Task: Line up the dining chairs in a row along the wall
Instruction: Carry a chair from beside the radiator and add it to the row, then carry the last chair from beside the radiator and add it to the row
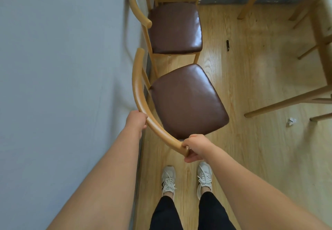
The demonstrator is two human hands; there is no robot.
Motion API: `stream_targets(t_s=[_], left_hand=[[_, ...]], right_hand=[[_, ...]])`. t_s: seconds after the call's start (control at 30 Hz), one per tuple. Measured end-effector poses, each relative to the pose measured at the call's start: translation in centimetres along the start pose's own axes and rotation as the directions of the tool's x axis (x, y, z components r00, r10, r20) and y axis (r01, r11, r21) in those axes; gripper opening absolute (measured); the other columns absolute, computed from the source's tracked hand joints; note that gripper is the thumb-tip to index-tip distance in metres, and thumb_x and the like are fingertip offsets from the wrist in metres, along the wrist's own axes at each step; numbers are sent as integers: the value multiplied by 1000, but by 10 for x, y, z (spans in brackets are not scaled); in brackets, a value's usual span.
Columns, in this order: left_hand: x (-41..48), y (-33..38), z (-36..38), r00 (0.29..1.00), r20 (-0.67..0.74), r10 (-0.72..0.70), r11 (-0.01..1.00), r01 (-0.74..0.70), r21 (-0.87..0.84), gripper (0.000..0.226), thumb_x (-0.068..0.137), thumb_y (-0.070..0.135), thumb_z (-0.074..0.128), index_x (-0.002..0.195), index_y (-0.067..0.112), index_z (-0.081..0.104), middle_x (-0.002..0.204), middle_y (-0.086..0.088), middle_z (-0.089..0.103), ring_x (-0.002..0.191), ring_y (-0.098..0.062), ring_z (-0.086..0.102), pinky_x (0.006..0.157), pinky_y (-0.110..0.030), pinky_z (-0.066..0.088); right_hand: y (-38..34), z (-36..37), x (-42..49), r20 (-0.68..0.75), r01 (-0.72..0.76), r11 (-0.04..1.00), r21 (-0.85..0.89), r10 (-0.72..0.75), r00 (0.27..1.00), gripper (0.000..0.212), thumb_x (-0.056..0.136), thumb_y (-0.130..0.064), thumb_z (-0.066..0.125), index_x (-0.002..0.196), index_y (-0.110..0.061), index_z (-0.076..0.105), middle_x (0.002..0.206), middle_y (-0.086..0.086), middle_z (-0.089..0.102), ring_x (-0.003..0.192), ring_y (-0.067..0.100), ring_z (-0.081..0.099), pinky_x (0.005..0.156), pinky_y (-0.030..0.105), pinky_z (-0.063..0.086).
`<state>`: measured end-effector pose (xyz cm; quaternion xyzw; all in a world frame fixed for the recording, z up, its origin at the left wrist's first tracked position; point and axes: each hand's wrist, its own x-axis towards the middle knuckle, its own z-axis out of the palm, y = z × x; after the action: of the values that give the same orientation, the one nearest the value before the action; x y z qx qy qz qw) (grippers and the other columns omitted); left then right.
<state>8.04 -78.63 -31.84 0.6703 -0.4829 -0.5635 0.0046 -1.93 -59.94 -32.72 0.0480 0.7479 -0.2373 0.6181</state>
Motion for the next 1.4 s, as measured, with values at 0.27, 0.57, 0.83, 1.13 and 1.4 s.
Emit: stream_targets(t_s=[0.27, 0.57, 0.83, 1.13, 1.4], left_hand=[[11, 1, -41, 989, 142, 44, 998, -37, -55, 45, 97, 2, 48, 135, 25, 49, 114, 1, 61, 97, -17, 63, 74, -35, 58], [30, 16, -64, 995, 22, 93, 996, -93, 8, 52, 97, 4, 46, 146, 17, 41, 145, -7, 47, 127, -26, 49, 106, -44, 44], [32, 7, -84, 996, 79, 33, 999, -32, -2, 49, 97, 1, 43, 143, 17, 45, 143, -8, 49, 126, -26, 52, 96, -39, 52], [0, 22, -58, 992, 56, 115, 914, -127, 384, 51, 98, 28, 48, 146, 15, 38, 147, -9, 43, 130, -30, 46, 104, -40, 39], [-78, 68, 34, 897, 369, 244, 690, -428, 584, 60, 95, 32, 50, 150, 14, 32, 154, -8, 36, 138, -29, 37, 110, -38, 32]], right_hand=[[-22, 63, 4, 76, 33, 991, 128, -43, 996, 14, 86, -10, 66, 100, -6, 63, 84, 22, 69, 66, 31, 74, 72, 42, 63], [-81, 125, -3, 69, 90, 924, 371, -123, 990, 48, 91, 5, 56, 129, -24, 62, 121, 14, 62, 97, 33, 70, 82, 39, 60], [-112, 147, 5, 49, 28, 883, 468, -58, 997, 48, 94, 8, 44, 129, -21, 62, 118, 17, 61, 98, 35, 67, 81, 37, 60], [-92, 87, -9, -140, 155, 933, 323, -115, 984, 45, 93, -3, 55, 135, -18, 54, 108, 7, 61, 103, 26, 62, 90, 36, 54], [-39, -32, -62, -371, 256, 876, 409, -97, 924, 38, 90, -12, 60, 127, -15, 58, 104, 7, 58, 89, 27, 58, 71, 33, 51]])
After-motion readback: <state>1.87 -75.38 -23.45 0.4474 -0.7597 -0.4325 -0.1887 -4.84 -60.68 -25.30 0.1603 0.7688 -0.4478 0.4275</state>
